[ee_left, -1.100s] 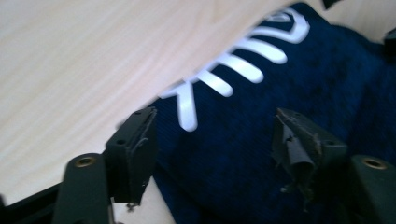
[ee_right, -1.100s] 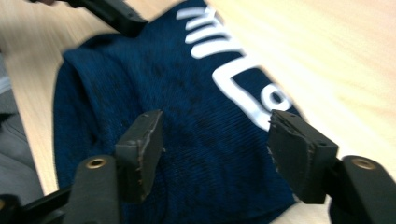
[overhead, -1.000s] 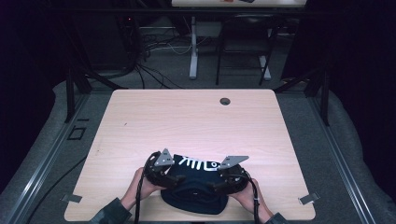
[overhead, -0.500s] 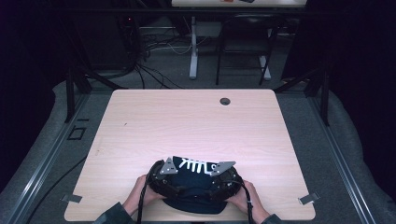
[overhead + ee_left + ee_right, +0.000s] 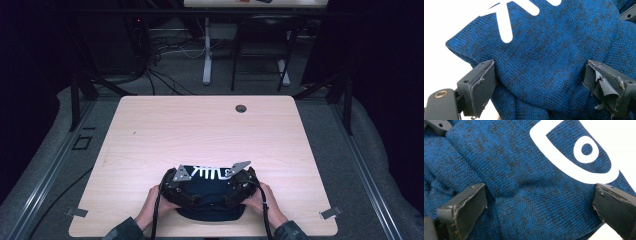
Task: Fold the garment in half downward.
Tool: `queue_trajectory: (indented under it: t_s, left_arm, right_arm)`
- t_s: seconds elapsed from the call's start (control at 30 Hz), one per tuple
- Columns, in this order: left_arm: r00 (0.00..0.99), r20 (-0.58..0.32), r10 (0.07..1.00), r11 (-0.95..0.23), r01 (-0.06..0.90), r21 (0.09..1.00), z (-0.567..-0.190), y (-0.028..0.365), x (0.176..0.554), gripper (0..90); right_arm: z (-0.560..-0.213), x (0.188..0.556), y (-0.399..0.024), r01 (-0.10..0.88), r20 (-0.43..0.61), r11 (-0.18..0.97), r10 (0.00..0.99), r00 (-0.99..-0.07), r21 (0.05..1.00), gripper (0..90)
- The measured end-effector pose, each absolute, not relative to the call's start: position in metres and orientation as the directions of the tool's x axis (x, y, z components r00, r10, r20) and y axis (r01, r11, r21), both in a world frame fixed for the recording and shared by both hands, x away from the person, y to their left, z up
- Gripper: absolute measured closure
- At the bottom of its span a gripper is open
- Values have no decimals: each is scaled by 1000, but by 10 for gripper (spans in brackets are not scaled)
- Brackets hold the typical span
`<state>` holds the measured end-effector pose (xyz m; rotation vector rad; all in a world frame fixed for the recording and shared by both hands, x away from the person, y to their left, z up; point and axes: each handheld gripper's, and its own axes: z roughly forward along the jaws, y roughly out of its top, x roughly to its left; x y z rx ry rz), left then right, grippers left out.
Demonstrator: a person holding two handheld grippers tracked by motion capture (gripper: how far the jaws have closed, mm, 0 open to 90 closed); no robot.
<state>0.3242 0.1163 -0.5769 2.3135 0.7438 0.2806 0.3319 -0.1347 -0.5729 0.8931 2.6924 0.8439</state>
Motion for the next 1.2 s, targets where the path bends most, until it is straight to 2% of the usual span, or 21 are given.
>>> queue_trajectory:
  t_s: [0.47, 0.73, 0.97, 1.2]
  left_arm:
    - [776, -21, 630, -559, 471, 682, -580, 112, 338, 115]
    - [775, -12, 632, -546, 456, 703, -578, 115, 338, 106]
    - [773, -13, 634, -520, 439, 733, -567, 127, 333, 43]
    - [754, -13, 657, -489, 439, 754, -561, 147, 333, 37]
  right_arm:
    - [-573, 358, -139, 503, -4, 651, 614, -790, 568, 0]
    - [-572, 357, -140, 509, 15, 626, 622, -783, 591, 0]
    - [-555, 346, -149, 498, 42, 573, 629, -777, 651, 0]
    - [-540, 330, -168, 487, 15, 555, 649, -760, 674, 0]
